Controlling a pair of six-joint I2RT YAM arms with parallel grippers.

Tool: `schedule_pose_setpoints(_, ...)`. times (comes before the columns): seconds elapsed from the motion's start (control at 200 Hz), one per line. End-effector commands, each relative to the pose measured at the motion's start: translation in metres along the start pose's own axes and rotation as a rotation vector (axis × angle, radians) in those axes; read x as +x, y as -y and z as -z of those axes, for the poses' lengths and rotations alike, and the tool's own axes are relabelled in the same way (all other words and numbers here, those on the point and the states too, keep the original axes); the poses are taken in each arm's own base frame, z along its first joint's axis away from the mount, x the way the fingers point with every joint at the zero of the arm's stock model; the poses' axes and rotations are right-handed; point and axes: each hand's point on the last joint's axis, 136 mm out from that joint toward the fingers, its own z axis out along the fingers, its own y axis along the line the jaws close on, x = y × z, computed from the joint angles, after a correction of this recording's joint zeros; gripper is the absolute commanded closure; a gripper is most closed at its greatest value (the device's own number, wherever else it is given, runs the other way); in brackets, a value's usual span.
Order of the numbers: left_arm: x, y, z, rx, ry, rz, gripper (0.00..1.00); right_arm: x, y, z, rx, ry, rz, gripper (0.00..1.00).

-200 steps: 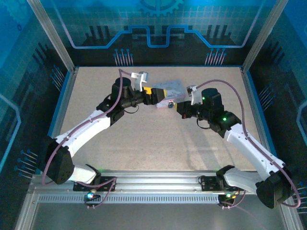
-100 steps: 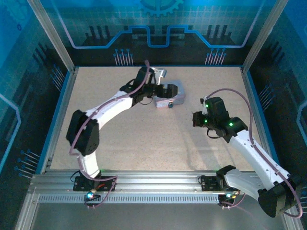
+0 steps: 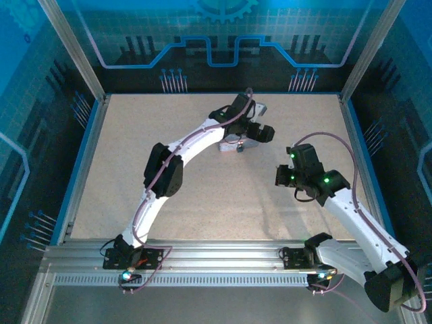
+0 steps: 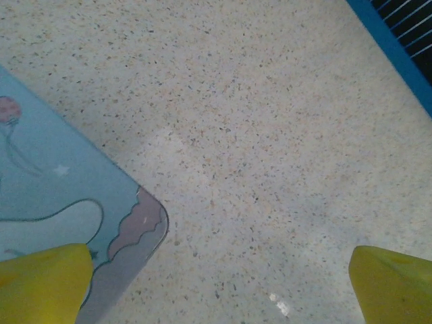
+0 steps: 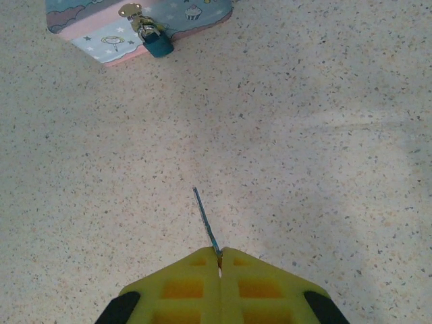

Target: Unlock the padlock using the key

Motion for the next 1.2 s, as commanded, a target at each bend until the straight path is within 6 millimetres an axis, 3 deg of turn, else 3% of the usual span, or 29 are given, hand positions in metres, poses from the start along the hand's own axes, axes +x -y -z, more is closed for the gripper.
schedule_pose_setpoints(0.0,0.005,-0.007,-0.008,-0.076,-0.037,-0.063,0.01,0.003,0.008,0.003,0.021,0.003,-0.028,1.0)
schedule_pose_setpoints(0.18,0.009,-0.013,-0.024,-0.104,-0.051,-0.083,0.01,0.003,0.008,0.003,0.018,0.006,-0.028,1.0)
schedule_pose_setpoints(0.555,0.05,-0.009,-0.033,-0.13,-0.177,-0.171,0.01,0.004,0.011,0.003,0.028,0.0,-0.024,1.0)
schedule_pose_setpoints(1.196,0.114,0.017,0.032,-0.071,-0.198,-0.17,0.01,0.007,0.023,0.003,0.049,-0.012,-0.044,1.0)
